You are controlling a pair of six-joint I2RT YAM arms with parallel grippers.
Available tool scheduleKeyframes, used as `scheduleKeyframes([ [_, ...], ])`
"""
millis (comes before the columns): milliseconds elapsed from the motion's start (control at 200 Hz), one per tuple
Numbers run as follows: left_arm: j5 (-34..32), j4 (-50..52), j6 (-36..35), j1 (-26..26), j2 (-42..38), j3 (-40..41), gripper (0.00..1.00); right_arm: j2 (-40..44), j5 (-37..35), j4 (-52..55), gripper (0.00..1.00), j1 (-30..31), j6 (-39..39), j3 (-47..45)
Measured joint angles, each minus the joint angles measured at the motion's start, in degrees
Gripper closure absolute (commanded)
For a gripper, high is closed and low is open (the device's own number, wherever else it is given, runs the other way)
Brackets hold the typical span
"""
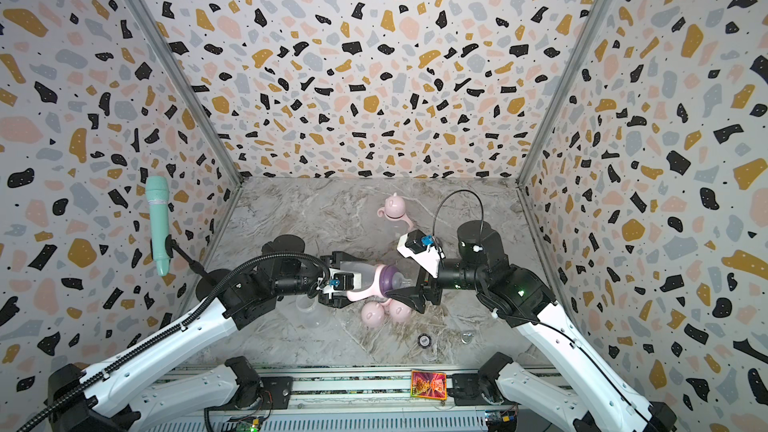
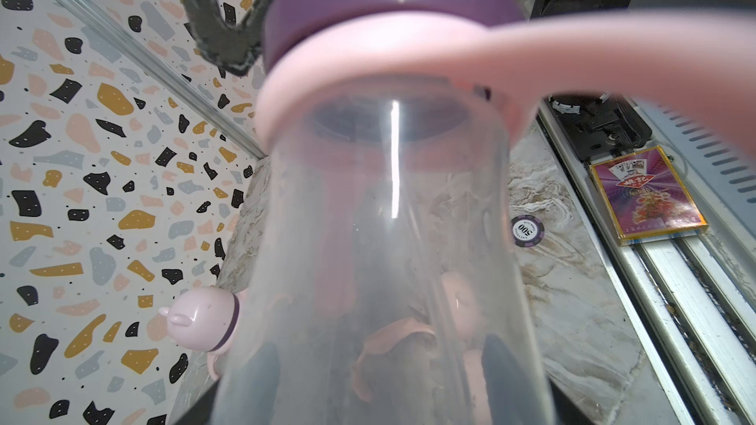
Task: Assemble the baby bottles
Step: Screw the nipple onto the baby bottle.
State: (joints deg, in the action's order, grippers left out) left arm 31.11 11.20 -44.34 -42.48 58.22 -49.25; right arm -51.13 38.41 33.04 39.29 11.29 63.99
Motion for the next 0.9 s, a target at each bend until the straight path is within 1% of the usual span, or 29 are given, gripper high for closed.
scheduleKeyframes([
  [155,0.79,0.46,0.0,0.04,-0.02,-0.72,1.0,-0.81,-0.04,1.22,0.06,1.27,0.28,-0.13],
  [626,1.66,1.53,0.02,0.07,-0.11,-1.07,1.0,-2.56,-1.66,1.9,0.07,1.73,0.22,-0.2],
  [796,1.68,1.64,0.0,0.15,-0.42,-1.09,1.0,-2.97,-1.99,1.84,0.12,1.77,-0.11,-0.2],
  [901,1.99,1.64,0.0,0.33,-0.42,-1.09,1.0,-3.04,-1.86,1.73,0.12,1.77,-0.33,-0.2],
])
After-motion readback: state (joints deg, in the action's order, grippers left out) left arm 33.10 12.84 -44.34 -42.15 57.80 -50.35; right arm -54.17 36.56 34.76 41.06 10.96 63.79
